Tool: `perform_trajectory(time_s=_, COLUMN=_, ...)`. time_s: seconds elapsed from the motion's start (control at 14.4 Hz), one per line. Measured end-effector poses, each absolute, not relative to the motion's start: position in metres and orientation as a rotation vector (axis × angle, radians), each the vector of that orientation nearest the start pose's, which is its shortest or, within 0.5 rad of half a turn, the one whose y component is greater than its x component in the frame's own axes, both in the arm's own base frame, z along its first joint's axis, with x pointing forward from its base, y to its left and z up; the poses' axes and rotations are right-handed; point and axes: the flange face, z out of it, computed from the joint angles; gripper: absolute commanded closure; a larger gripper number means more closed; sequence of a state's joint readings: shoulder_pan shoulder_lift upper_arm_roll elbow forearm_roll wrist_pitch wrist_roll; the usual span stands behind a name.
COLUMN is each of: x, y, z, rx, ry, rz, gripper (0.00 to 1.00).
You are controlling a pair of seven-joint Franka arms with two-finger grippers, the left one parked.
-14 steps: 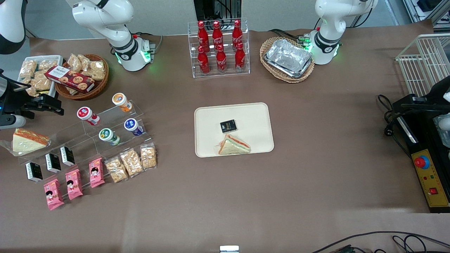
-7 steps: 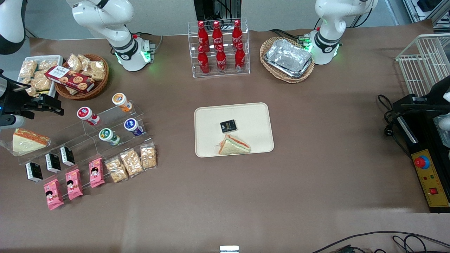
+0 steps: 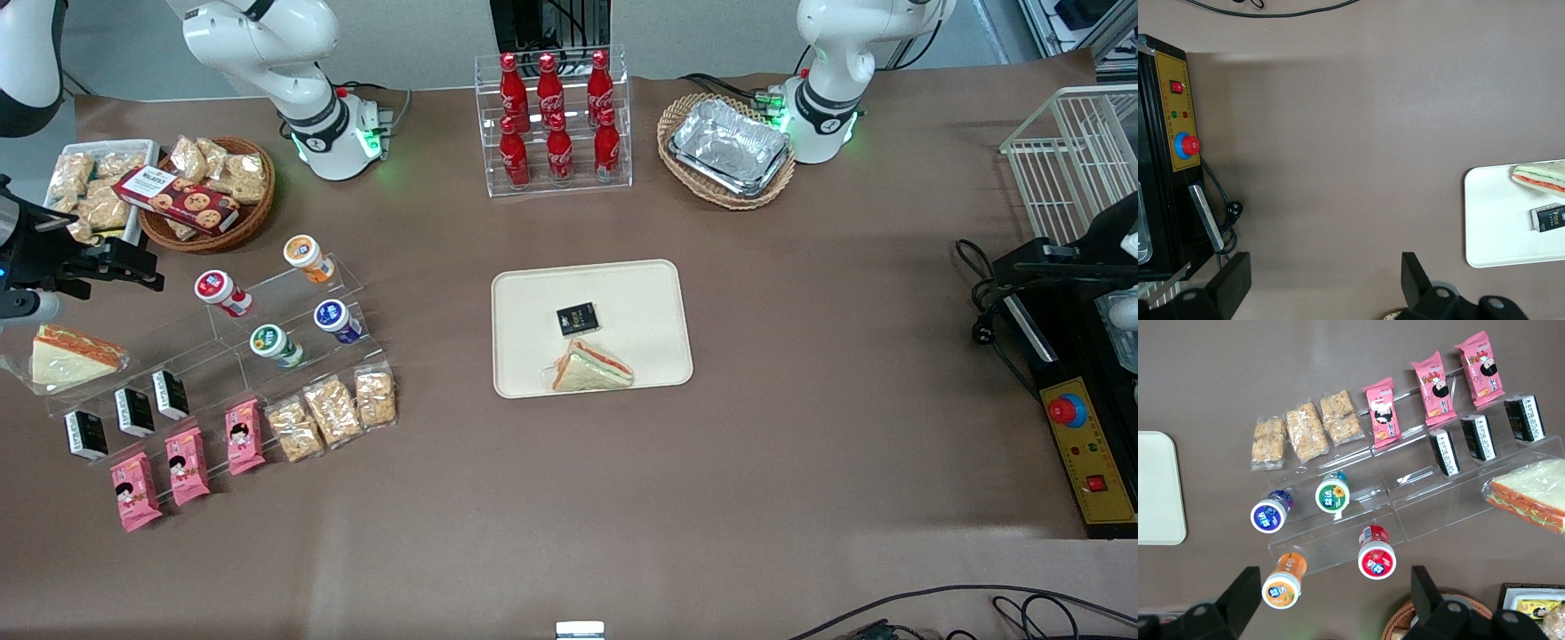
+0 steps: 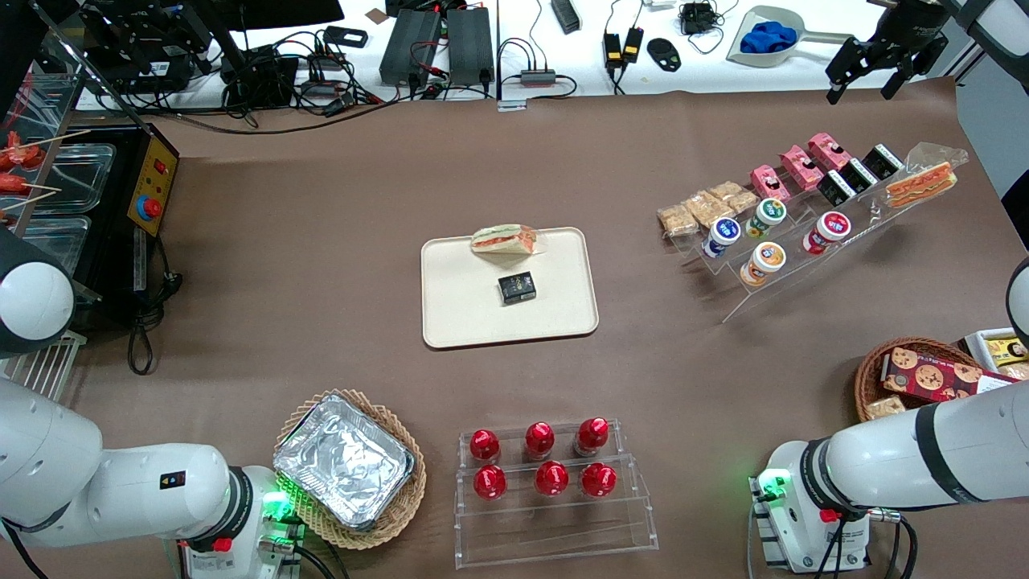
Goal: Place green gum on tray
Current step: 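Move the right gripper toward the green-labelled gum bottle on the rack, then lower the open right gripper around the green-labelled gum bottle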
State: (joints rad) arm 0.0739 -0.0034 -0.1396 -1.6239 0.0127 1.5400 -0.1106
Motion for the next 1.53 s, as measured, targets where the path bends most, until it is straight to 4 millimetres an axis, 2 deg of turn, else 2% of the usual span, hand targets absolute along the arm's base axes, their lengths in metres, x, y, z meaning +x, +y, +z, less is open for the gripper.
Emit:
perform_trajectory(time_s=0.62, x=0.536, y=-0.029, z=0.591, rx=-3.104, ry=-0.007, rz=0.082, gripper=0.0)
perform_trajectory(time_s=1.04, x=0.523, y=-0.008, z=0.578, rx=-3.104, ry=0.049, rz=0.08, gripper=0.0)
perform_trajectory(time_s=1.18, x=0.523, y=-0.003, z=0.568, rx=-3.105, ry=0.049, rz=0.082, gripper=0.0)
perform_trajectory(time_s=1.53, x=0.524, y=-0.002, z=0.527, rx=-3.106, ry=0.057, rz=0.103, gripper=0.0)
